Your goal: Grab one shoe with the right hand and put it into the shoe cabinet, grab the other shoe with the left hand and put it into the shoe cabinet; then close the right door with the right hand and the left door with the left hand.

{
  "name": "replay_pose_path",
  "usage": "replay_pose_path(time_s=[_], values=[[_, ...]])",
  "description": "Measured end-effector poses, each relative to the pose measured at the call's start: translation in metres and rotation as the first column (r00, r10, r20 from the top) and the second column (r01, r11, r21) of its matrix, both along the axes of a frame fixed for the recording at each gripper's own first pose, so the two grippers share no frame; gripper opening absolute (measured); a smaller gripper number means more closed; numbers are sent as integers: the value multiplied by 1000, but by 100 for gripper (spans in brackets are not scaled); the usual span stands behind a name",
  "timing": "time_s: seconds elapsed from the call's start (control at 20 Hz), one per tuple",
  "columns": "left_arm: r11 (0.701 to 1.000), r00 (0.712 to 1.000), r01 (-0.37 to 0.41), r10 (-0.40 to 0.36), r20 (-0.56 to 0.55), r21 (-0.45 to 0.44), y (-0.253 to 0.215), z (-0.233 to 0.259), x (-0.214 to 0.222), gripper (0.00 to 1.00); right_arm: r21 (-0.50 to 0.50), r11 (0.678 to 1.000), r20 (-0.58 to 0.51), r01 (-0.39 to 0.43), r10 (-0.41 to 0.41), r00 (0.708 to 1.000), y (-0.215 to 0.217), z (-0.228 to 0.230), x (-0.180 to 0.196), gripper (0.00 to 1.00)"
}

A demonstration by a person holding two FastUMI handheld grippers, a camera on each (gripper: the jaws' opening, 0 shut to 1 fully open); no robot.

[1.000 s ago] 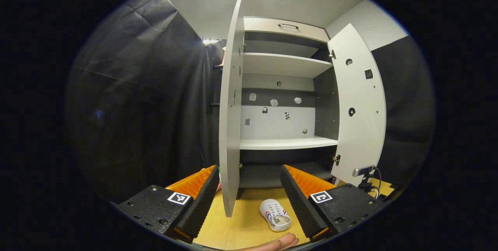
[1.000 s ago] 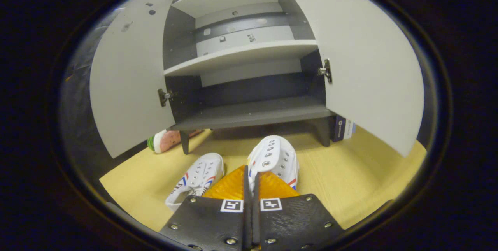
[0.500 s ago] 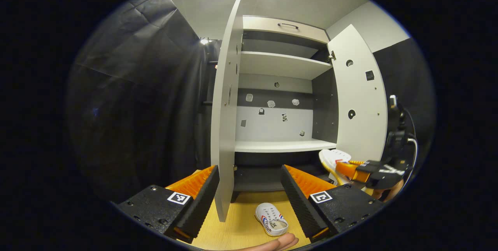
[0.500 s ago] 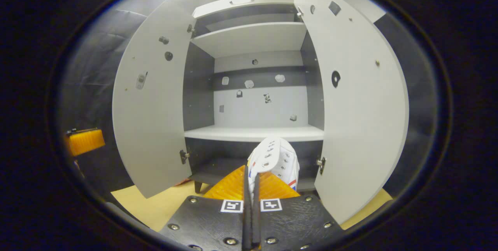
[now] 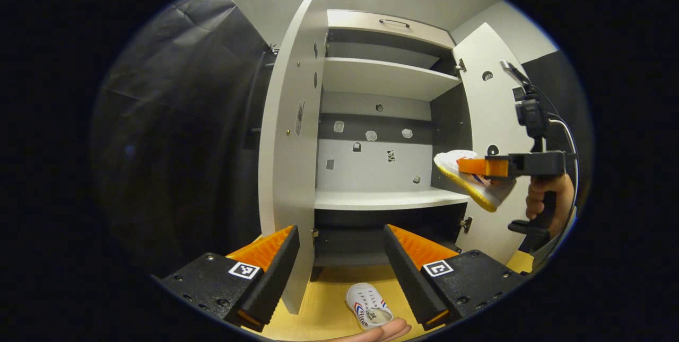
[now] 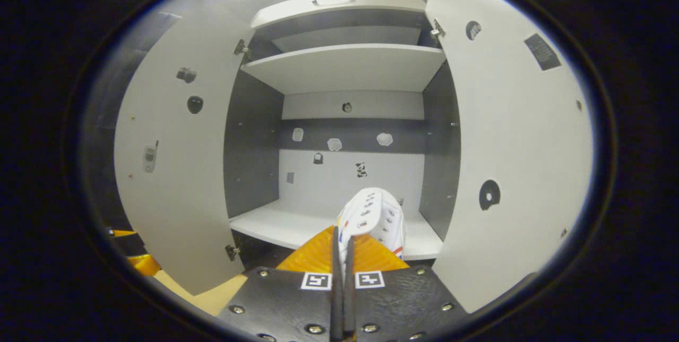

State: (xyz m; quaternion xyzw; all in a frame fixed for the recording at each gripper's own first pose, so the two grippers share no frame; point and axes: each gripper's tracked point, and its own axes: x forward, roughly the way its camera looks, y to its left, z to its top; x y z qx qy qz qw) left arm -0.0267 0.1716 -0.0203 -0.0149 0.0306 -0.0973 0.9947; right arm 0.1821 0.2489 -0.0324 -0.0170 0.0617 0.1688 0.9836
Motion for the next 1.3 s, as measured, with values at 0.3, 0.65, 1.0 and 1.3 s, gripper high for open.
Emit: replay_pose_path(time_s=[0.3,0.65,1.0,1.3], values=[[997,999,46,-46,-3,-59,-8,-18,14,92,-64,998,-103,16,-22,994,33,-29,98,2],[998,998,53,-53,-15,-22,-13,-17,22,92,-251,967,-155,29,-70,985,46,-75,184,3],[1000,999,-4,5,-33,12,-14,-24,26,92,-277,956,-38,101,-116,993,33,-64,206,35],[1000,998,-5,6,-64,26,-22,-40,31,94,-167,970,141,175,-152,978,6,-6,137,98]])
